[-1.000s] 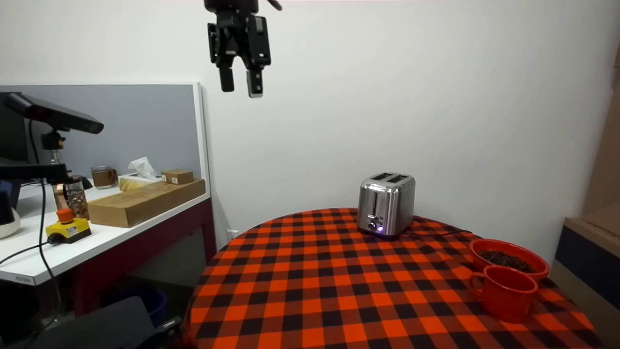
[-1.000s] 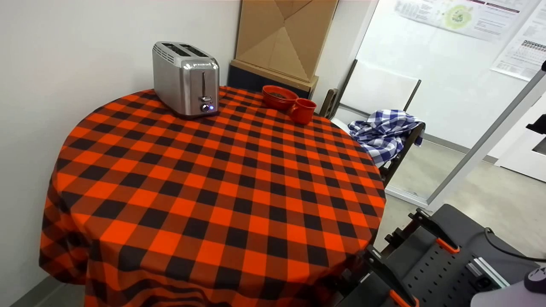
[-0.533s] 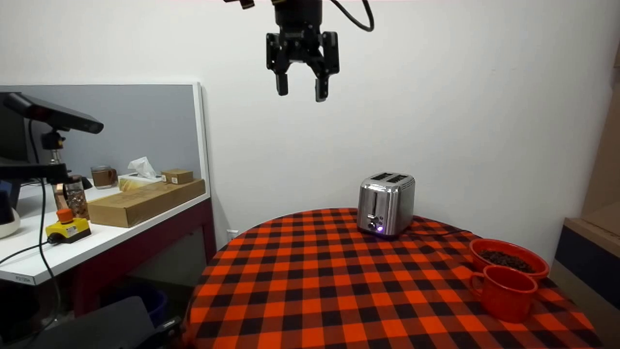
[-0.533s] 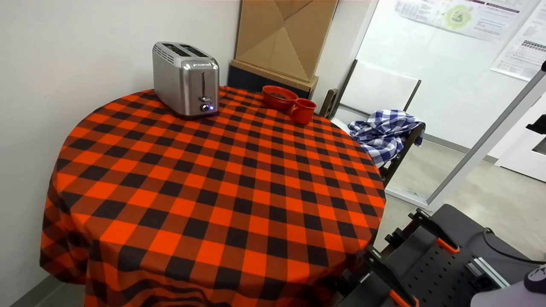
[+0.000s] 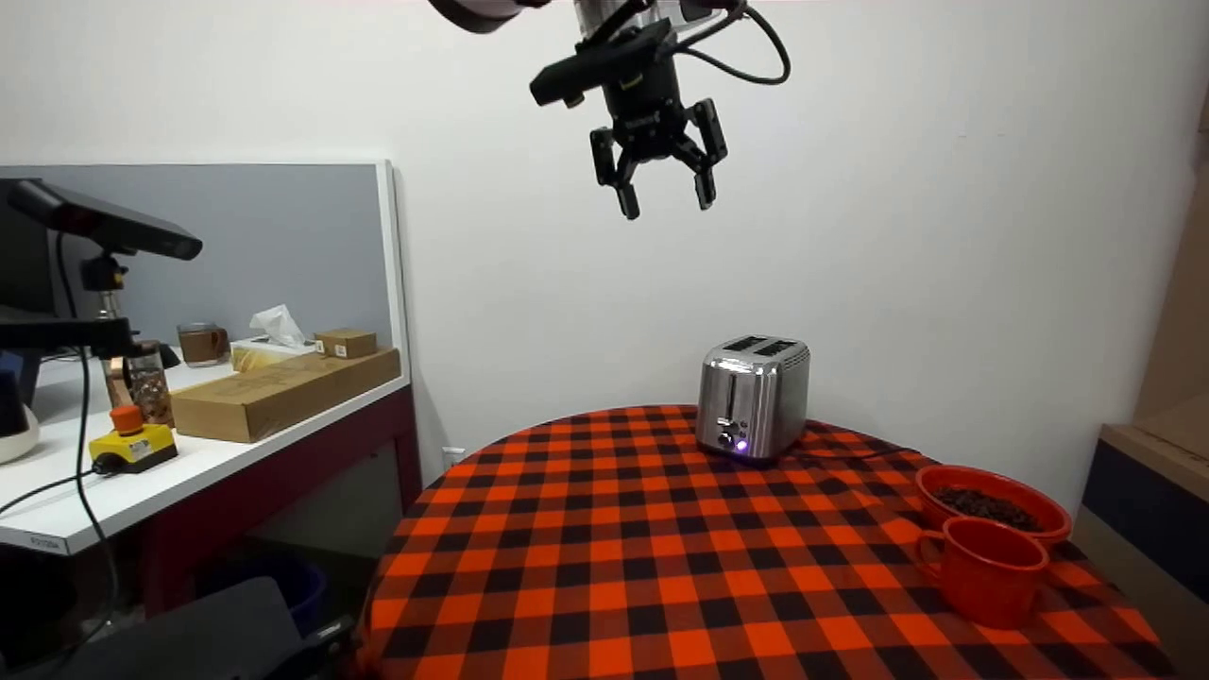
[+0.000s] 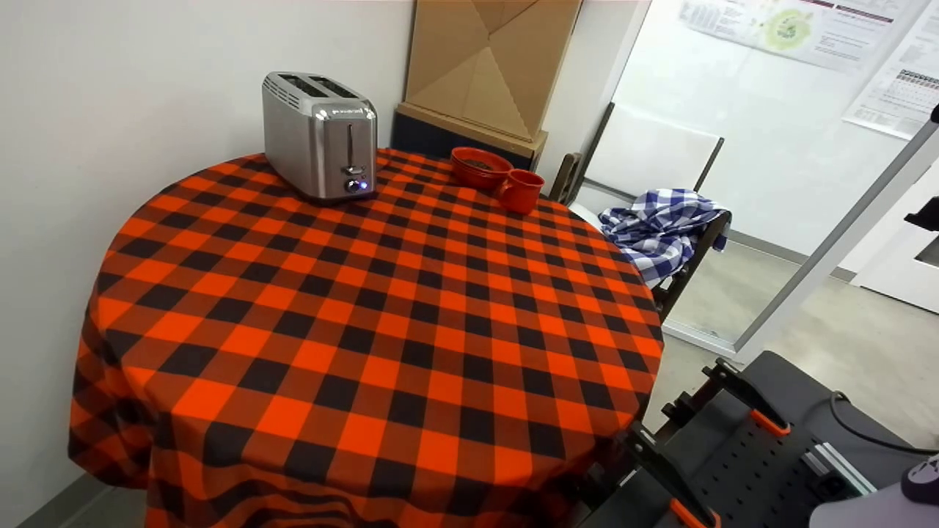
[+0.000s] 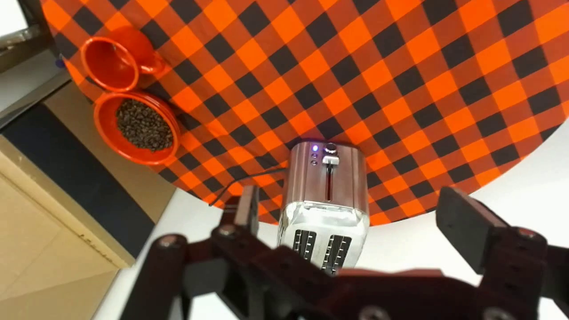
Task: Move and turn the toaster off
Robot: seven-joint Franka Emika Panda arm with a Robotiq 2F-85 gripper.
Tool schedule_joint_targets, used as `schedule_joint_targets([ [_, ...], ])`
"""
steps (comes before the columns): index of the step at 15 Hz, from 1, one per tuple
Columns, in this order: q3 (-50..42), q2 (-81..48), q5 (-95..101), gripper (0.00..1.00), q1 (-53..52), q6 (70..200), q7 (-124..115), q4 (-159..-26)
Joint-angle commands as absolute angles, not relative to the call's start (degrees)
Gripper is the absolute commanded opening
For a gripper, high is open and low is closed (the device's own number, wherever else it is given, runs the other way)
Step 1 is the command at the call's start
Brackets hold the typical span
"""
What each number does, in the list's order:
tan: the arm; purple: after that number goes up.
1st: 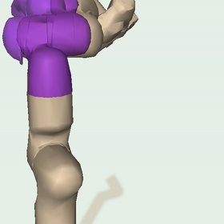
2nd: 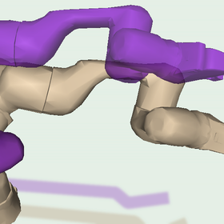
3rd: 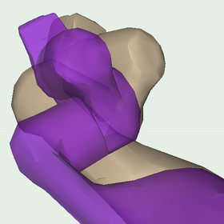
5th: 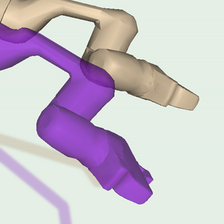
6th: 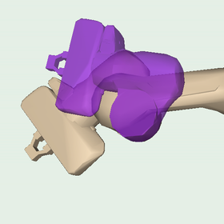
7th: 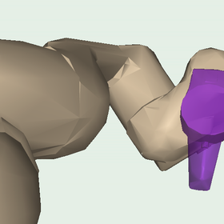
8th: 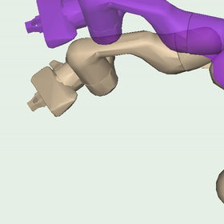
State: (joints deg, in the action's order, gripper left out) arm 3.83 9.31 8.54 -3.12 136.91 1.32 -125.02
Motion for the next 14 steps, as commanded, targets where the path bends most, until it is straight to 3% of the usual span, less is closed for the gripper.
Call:
schedule_joint_targets([
  [1, 5.2, 2.0, 18.4, 1.0, -1.9, 144.9, -4.7, -121.4],
  [7, 2.4, -8.4, 39.5, 1.0, -1.9, 158.0, -22.5, -119.2],
  [13, 1.6, -18.1, 43.5, 1.0, -2.5, 156.9, -30.0, -114.7],
  [14, 1.6, -14.8, 44.0, 1.0, -2.1, 157.7, -29.1, -117.8],
])
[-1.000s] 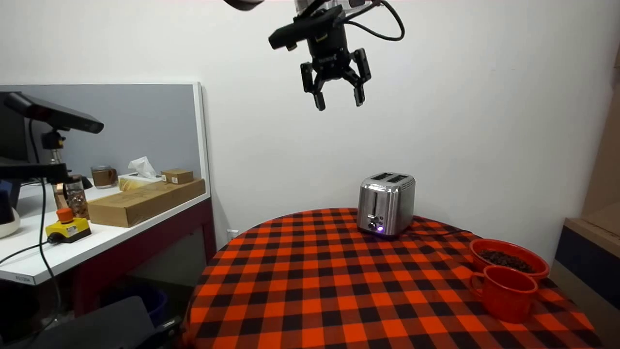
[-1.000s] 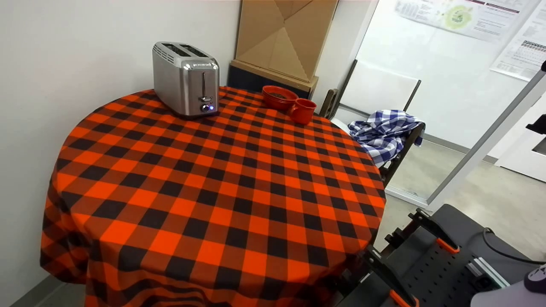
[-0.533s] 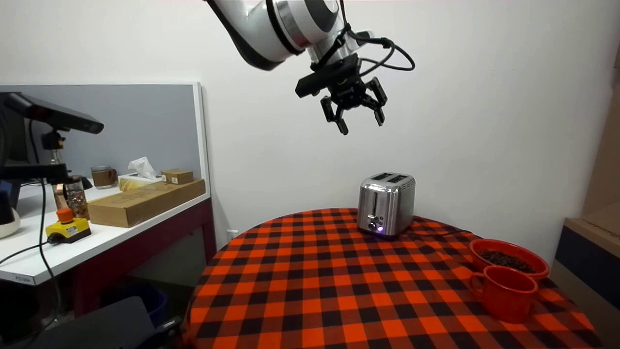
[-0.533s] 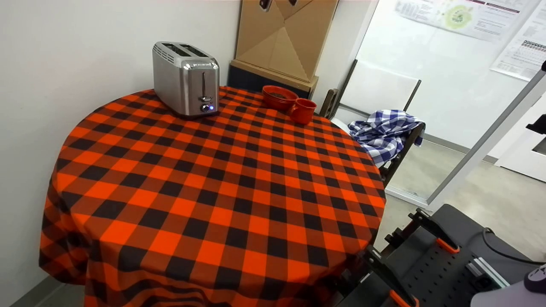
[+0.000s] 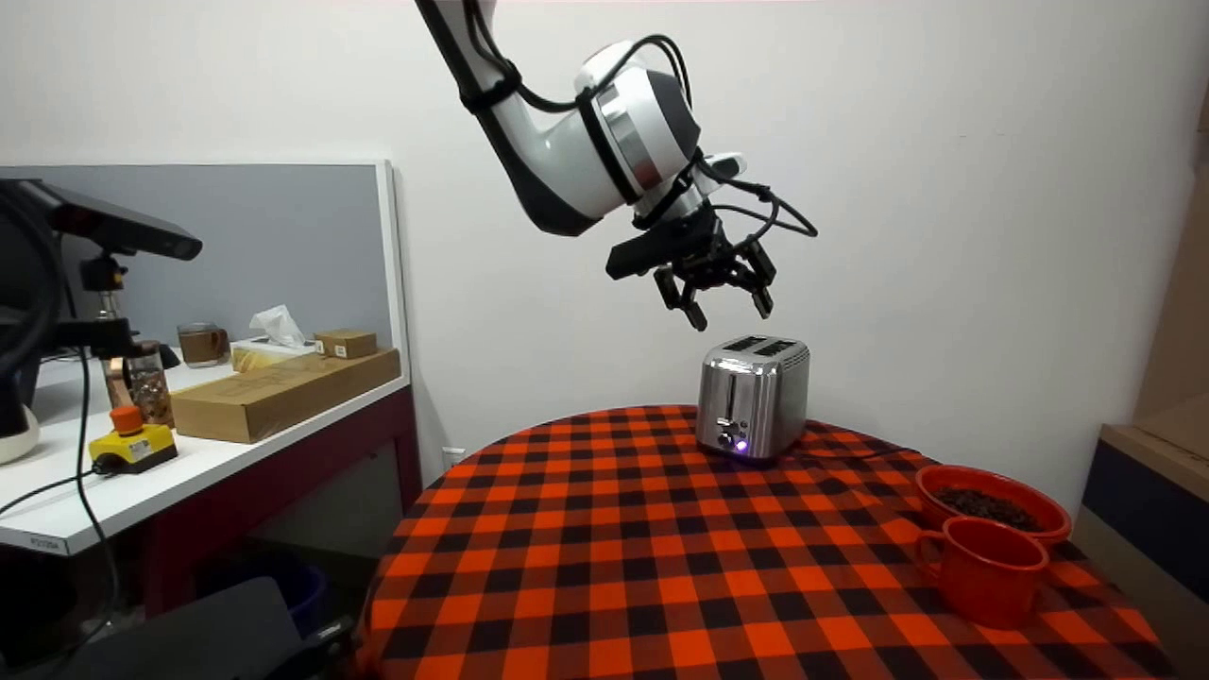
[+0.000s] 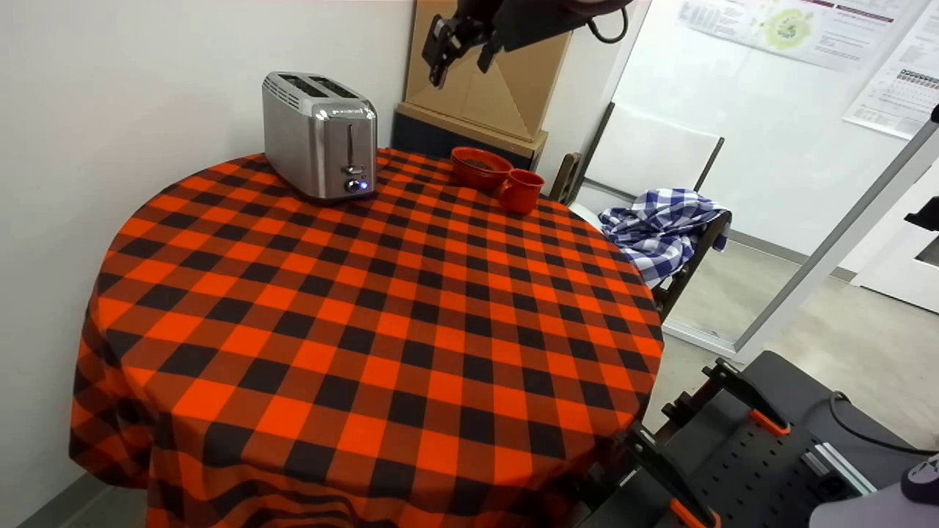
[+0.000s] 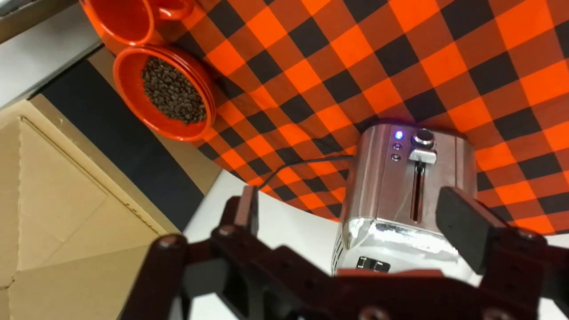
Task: Move and turn the toaster off
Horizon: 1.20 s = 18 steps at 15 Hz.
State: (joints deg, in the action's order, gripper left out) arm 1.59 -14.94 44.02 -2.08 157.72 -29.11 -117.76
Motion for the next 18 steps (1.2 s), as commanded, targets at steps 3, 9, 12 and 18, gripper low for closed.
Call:
schedule_joint_targets([
  [3, 1.6, -16.1, 44.0, 1.0, -2.1, 157.8, -29.1, -117.5],
  [9, 1.6, -15.5, 44.0, 1.0, -2.1, 157.8, -29.1, -117.6],
  [12, 0.4, -16.4, 46.1, 1.0, -3.0, 157.4, -33.0, -116.2],
  [18, -2.0, -26.7, 50.4, 1.0, -5.8, 157.1, -41.8, -103.3],
])
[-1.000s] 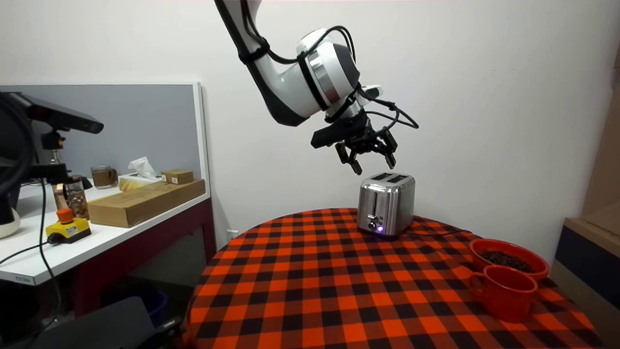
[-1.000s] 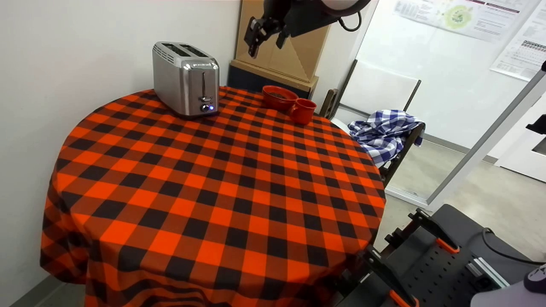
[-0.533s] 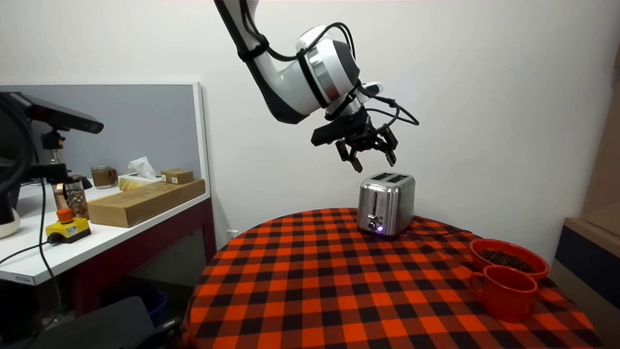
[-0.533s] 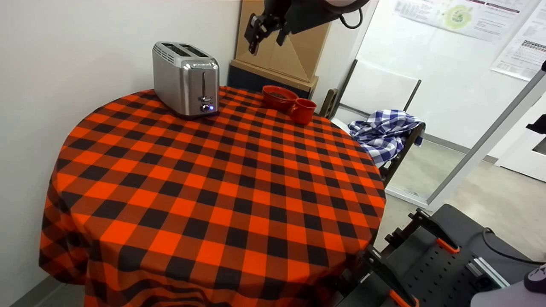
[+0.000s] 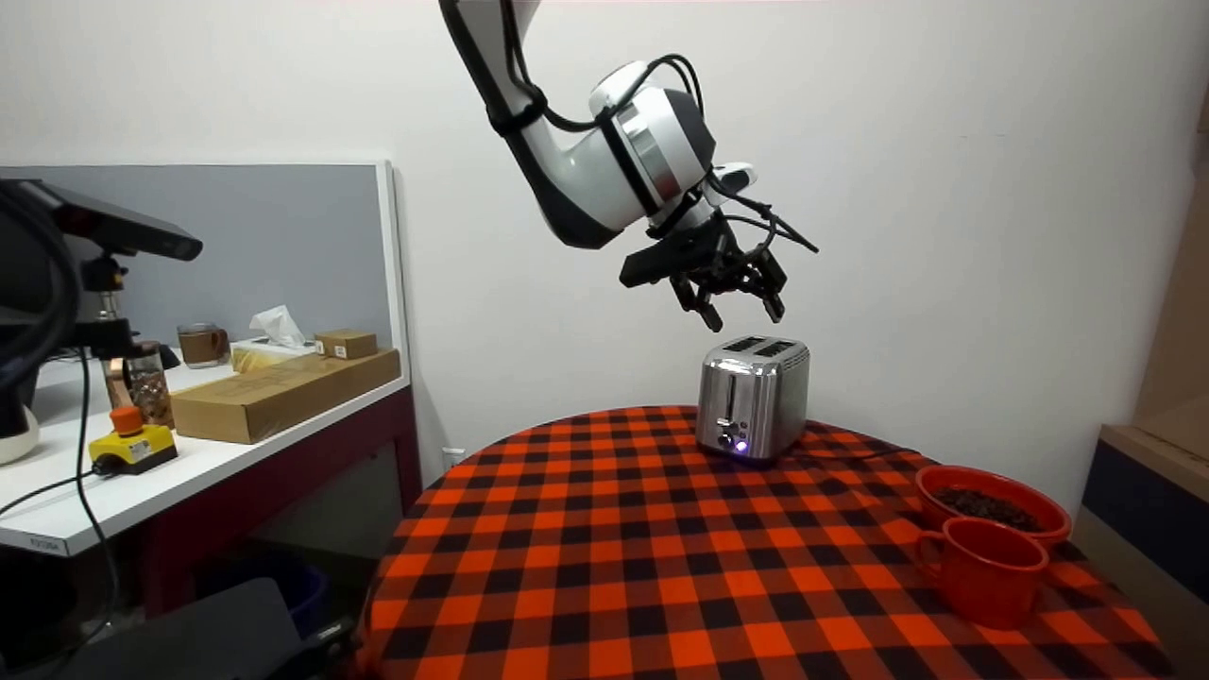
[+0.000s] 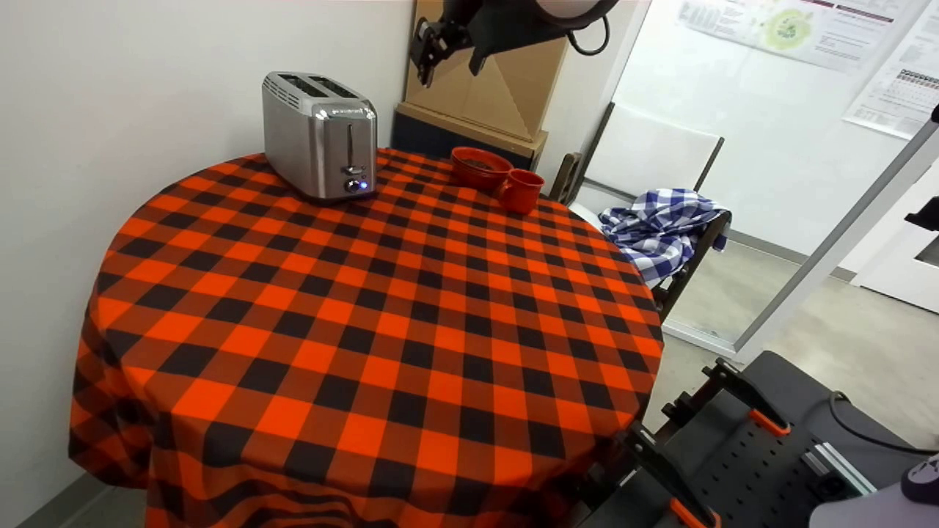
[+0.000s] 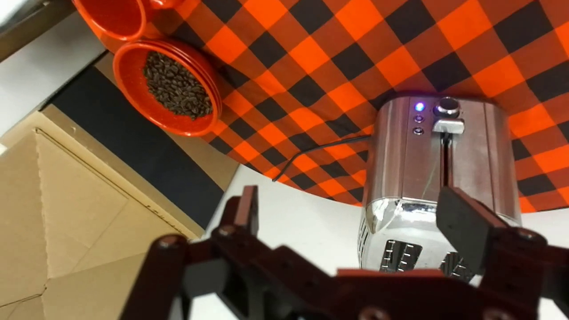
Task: Move and turn the toaster off
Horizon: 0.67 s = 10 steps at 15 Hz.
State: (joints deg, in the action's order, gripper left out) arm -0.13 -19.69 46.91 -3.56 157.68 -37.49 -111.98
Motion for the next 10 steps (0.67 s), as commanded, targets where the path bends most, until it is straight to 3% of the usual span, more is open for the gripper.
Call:
schedule_joint_targets([
  [1, -2.3, -28.7, 50.9, 1.0, -6.2, 156.7, -42.2, -100.8],
  [10, -5.1, -48.9, 44.2, 1.0, -10.2, 153.6, -34.7, -79.3],
])
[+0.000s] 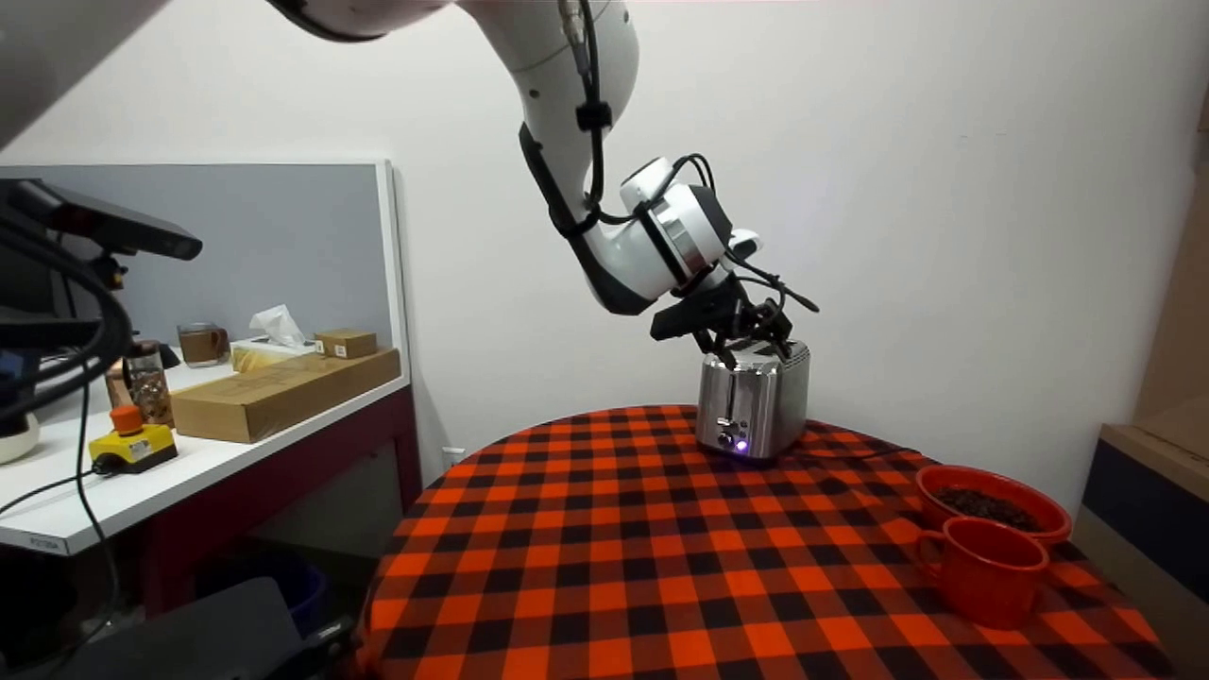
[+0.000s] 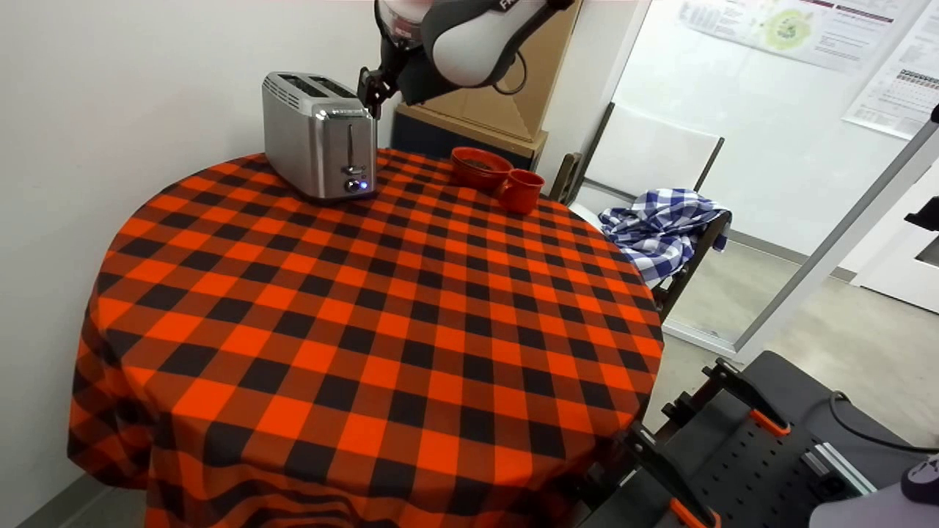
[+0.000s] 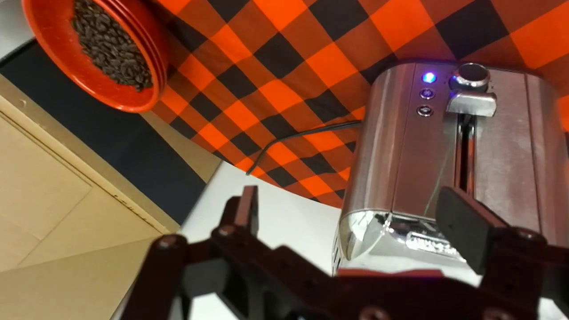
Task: Move and turn the toaster off
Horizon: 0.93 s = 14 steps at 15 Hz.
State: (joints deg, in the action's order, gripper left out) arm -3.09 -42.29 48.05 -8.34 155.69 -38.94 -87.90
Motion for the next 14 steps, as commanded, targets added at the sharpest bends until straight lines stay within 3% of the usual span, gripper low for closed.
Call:
schedule_joint_targets([
  [1, -5.6, -50.6, 42.9, 1.0, -10.6, 152.9, -33.5, -77.6],
  [14, -5.8, -55.3, 25.7, 1.0, -9.9, 149.9, -7.5, -74.0],
])
